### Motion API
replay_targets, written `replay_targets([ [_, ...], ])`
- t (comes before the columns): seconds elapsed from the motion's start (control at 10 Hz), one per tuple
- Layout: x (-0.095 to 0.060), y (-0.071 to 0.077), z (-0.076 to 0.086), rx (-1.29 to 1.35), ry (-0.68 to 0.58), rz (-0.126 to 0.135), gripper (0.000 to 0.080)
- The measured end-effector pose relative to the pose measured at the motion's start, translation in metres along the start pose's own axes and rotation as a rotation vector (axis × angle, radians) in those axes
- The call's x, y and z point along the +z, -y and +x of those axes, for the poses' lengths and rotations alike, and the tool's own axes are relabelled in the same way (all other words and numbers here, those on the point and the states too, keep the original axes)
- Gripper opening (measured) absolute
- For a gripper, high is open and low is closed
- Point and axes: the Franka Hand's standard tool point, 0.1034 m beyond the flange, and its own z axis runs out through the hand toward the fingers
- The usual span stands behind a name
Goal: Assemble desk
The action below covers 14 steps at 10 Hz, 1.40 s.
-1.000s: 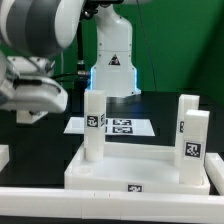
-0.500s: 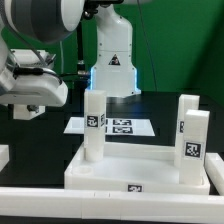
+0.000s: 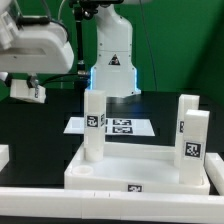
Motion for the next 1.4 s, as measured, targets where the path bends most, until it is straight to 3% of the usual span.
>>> replay_targets([
  [0.3, -0.005, 0.001, 0.004, 0.001, -0.165, -0.014, 0.029],
  [0.5, -0.032, 0.025, 0.006, 0.015, -0.308, 0.011, 0.029],
  [0.6, -0.045, 0.031, 0.018, 0.005, -0.418, -0.016, 0.029],
  [0.7, -0.048, 0.037, 0.02, -0.001, -0.477, -0.023, 0.029],
  [1.0, -0.049, 0.028, 0.026, 0.006, -0.687, -0.062, 0.029],
  [1.1, -0.049, 0.032, 0.026, 0.026, -0.711, -0.056, 0.029],
  [1.3, -0.066, 0.065, 0.037, -0.003, -0.746, -0.04, 0.029],
  [1.4, -0.067, 0.076, 0.044, -0.027, -0.76, -0.06, 0.029],
])
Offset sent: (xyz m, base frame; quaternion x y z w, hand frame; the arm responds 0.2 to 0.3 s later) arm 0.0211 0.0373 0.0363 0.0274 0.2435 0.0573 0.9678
